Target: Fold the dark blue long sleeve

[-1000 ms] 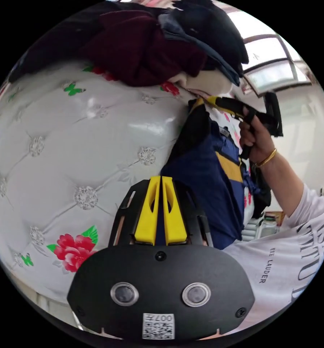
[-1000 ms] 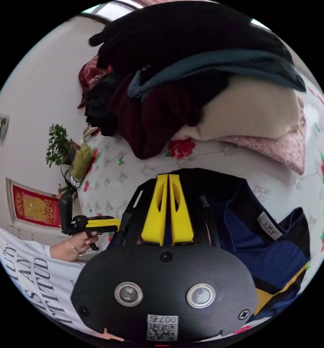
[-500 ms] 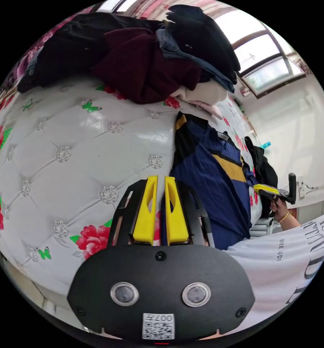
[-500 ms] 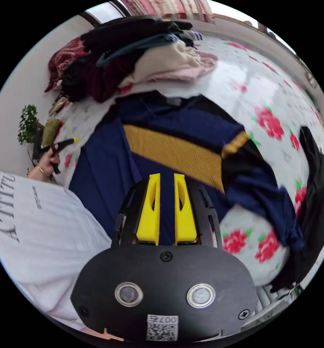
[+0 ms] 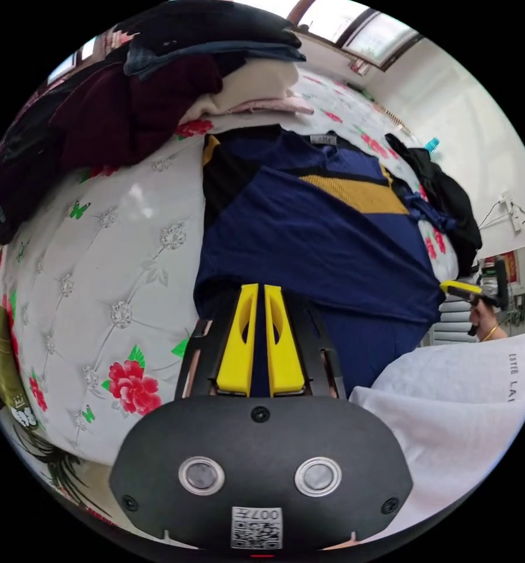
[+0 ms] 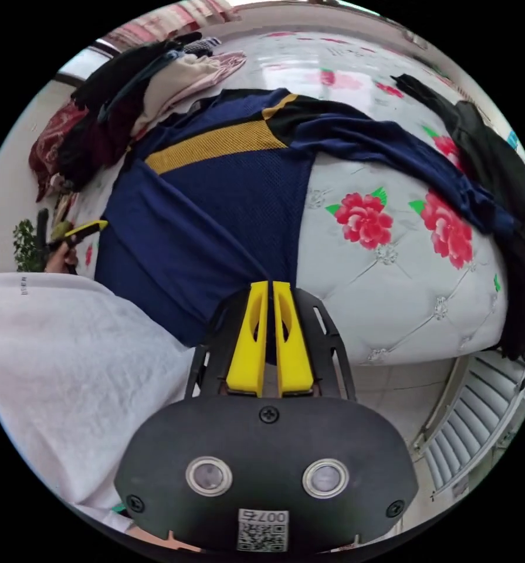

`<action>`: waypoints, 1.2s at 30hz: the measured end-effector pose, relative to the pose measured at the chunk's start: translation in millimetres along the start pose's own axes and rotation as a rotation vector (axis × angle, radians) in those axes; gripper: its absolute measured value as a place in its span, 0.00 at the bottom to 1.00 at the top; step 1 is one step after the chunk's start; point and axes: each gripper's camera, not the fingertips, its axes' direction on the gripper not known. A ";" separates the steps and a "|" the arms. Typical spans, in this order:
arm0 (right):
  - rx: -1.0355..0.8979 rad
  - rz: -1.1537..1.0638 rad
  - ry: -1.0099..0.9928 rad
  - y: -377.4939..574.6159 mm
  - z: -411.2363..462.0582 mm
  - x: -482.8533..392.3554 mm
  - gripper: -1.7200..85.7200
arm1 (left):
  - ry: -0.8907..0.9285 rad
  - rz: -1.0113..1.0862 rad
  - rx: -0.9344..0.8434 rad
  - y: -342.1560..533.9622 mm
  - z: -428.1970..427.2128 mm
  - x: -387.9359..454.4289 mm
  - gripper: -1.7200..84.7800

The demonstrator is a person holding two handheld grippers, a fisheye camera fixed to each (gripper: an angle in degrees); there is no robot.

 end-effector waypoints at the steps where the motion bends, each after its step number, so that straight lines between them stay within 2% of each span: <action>1: -0.010 0.011 -0.036 0.8 -3.3 8.4 0.05 | -0.016 -0.007 -0.012 2.2 0.4 5.0 0.02; 4: 0.073 0.078 -0.088 4.4 -40.0 54.9 0.07 | -0.008 -0.056 -0.003 9.4 -9.6 11.7 0.01; 9: 0.448 0.500 -0.078 8.9 -128.9 214.0 0.10 | 0.008 -0.154 -0.002 21.1 -30.1 20.5 0.01; 15: 0.598 0.871 -0.096 16.7 -168.4 370.4 0.10 | 0.021 -0.267 -0.032 37.9 -48.5 38.8 0.01; 19: 0.647 0.944 -0.104 18.6 -182.8 418.2 0.10 | 0.050 -0.345 -0.028 50.3 -59.7 53.8 0.01; 25: 0.574 0.920 -0.045 10.3 -200.1 434.6 0.05 | 0.044 -0.359 -0.051 60.9 -71.2 77.8 0.01; 31: 0.894 0.582 -0.187 19.5 -312.4 356.2 0.03 | 0.053 -0.337 -0.001 77.3 -94.4 96.5 0.01; 33: 1.043 0.362 -0.253 26.1 -371.5 308.8 0.02 | 0.053 -0.324 0.021 85.1 -102.9 100.8 0.01; 36: 1.111 0.228 -0.218 30.7 -419.1 259.9 0.02 | 0.059 -0.318 0.065 103.4 -116.9 105.0 0.01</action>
